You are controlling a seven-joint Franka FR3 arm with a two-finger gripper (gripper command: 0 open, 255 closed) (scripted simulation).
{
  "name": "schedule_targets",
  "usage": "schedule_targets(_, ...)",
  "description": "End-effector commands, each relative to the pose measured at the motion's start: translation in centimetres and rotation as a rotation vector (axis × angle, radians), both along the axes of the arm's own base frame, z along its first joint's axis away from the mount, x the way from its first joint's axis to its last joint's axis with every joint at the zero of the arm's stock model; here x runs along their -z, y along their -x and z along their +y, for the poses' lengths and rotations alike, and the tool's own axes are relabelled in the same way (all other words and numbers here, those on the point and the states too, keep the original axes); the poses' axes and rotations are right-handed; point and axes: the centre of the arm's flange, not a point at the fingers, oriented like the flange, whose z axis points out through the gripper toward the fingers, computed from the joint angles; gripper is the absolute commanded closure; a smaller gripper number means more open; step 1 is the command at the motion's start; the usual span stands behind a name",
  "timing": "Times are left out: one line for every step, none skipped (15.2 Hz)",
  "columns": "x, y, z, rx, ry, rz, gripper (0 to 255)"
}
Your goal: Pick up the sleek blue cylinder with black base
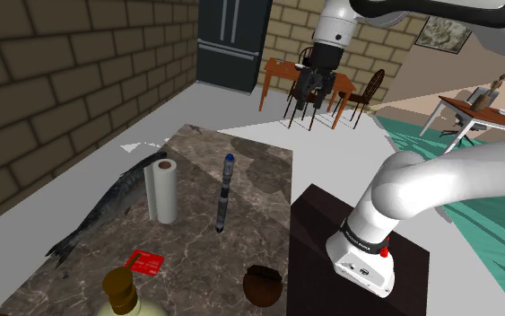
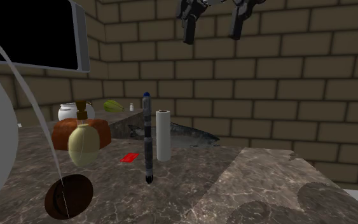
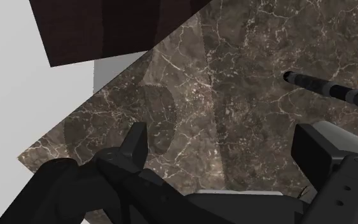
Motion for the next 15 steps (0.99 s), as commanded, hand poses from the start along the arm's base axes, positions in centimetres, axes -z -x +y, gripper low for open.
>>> schedule_targets(0.0, 0.0, 0.0, 0.000, 0.000, 0.000, 0)
schedule_targets(0.4, 0.0, 1.2, 0.010, -0.001, -0.009, 0)
schedule_targets(0.8, -0.1, 2.4, 0.021, -0.002, -0.018, 0)
schedule_targets(1.2, -0.1, 3.7, 0.031, -0.004, -0.026, 0)
schedule_targets(1.6, -0.2, 4.9, 0.042, -0.005, -0.035, 0)
schedule_targets(2.0, -0.3, 6.1, 0.052, -0.006, -0.044, 0)
schedule_targets(2.3, -0.4, 7.3, 0.063, -0.007, -0.053, 0)
schedule_targets(2.7, -0.6, 8.5, 0.073, -0.008, -0.062, 0)
schedule_targets(3.1, -0.7, 9.7, 0.084, -0.010, -0.071, 0)
schedule_targets(3.5, -0.9, 11.0, 0.094, -0.011, -0.079, 0)
schedule_targets(3.8, -1.0, 12.2, 0.105, -0.012, -0.088, 0)
schedule_targets(4.2, -1.2, 13.4, 0.115, -0.013, -0.097, 0)
schedule_targets(4.6, -1.4, 14.6, 0.126, -0.014, -0.106, 0)
schedule_targets(4.9, -1.7, 15.8, 0.136, -0.015, -0.115, 0)
schedule_targets(5.3, -1.9, 17.0, 0.147, -0.017, -0.124, 0)
